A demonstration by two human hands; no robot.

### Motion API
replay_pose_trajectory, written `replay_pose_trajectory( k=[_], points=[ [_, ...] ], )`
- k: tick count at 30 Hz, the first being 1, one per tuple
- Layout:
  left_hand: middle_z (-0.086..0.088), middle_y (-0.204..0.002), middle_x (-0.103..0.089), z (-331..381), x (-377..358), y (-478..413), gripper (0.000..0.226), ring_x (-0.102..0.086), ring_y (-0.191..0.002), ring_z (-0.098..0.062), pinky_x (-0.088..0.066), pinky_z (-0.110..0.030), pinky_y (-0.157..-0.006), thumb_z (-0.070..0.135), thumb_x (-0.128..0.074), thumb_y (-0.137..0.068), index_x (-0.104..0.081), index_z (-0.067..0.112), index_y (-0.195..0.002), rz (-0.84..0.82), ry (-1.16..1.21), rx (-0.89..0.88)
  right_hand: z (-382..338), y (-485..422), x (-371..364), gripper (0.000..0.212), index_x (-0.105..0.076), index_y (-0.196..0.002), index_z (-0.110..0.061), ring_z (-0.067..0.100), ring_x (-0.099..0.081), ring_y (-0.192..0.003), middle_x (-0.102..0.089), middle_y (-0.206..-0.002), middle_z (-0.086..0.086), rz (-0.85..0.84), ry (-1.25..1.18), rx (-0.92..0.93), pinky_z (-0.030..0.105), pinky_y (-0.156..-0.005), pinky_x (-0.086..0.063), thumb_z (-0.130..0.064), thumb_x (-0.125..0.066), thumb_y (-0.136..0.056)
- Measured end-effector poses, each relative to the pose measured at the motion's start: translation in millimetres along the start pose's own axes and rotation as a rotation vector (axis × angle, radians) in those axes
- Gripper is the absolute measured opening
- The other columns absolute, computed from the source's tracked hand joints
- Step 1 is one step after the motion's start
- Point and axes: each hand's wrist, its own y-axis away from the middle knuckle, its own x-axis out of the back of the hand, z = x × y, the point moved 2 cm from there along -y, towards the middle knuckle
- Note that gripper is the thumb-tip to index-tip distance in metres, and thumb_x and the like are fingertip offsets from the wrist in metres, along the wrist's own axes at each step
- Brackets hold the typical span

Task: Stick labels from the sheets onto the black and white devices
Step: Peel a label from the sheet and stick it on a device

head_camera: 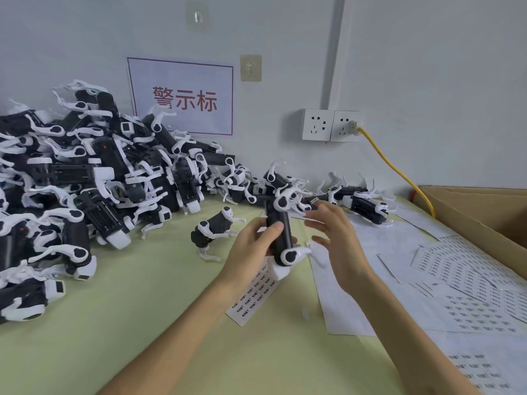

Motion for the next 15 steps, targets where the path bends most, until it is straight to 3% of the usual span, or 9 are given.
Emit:
replay_pose_trajectory(
  k=[2, 4, 9, 15],
  points=[
    [-0.009, -0.096, -0.08, 1, 4, -1, 0.025, -0.077, -0.09, -0.019, -0.057, -0.021, -0.073, 0.03, -0.055, -0.105, -0.064, 0.007, -0.109, 0.033, 0.036, 0.022, -3, -3, 8, 0.024, -0.065, -0.114, -0.019, 0.013, -0.069, -0.087, -0.075, -0.096, -0.001, 0.066, -0.104, 0.003, 0.033, -0.083, -0.047, -0.037, -0.058, -0.099],
    [-0.008, -0.096, -0.08, 1, 5, -1, 0.025, -0.077, -0.093, -0.022, -0.059, -0.024, -0.078, 0.032, -0.056, -0.104, -0.066, 0.009, -0.109, 0.049, 0.007, 0.005, -7, -3, 11, 0.012, -0.067, -0.102, -0.016, 0.017, -0.062, -0.071, -0.068, -0.081, 0.003, 0.045, -0.155, 0.007, 0.032, -0.073, -0.044, -0.021, -0.056, -0.102],
    [-0.007, -0.094, -0.08, -3, 0, 0, 0.024, -0.076, -0.092, -0.02, -0.059, -0.029, -0.083, 0.032, -0.063, -0.101, -0.066, 0.012, -0.114, 0.056, -0.085, -0.047, -10, 5, 0, 0.012, -0.064, -0.087, -0.01, 0.02, -0.054, -0.068, -0.06, -0.079, 0.006, -0.144, -0.012, 0.074, 0.029, -0.067, -0.043, -0.016, -0.063, -0.098],
    [0.006, -0.084, -0.079, -6, -1, 2, 0.018, -0.072, -0.072, -0.003, -0.047, -0.009, -0.063, 0.03, -0.071, -0.096, -0.065, 0.02, -0.11, 0.085, -0.161, -0.113, -9, 12, -9, 0.012, -0.066, -0.088, -0.008, 0.018, -0.056, -0.065, -0.063, -0.079, 0.0, -0.19, 0.103, 0.126, 0.032, -0.068, -0.049, -0.007, -0.062, -0.099]
  ],
)
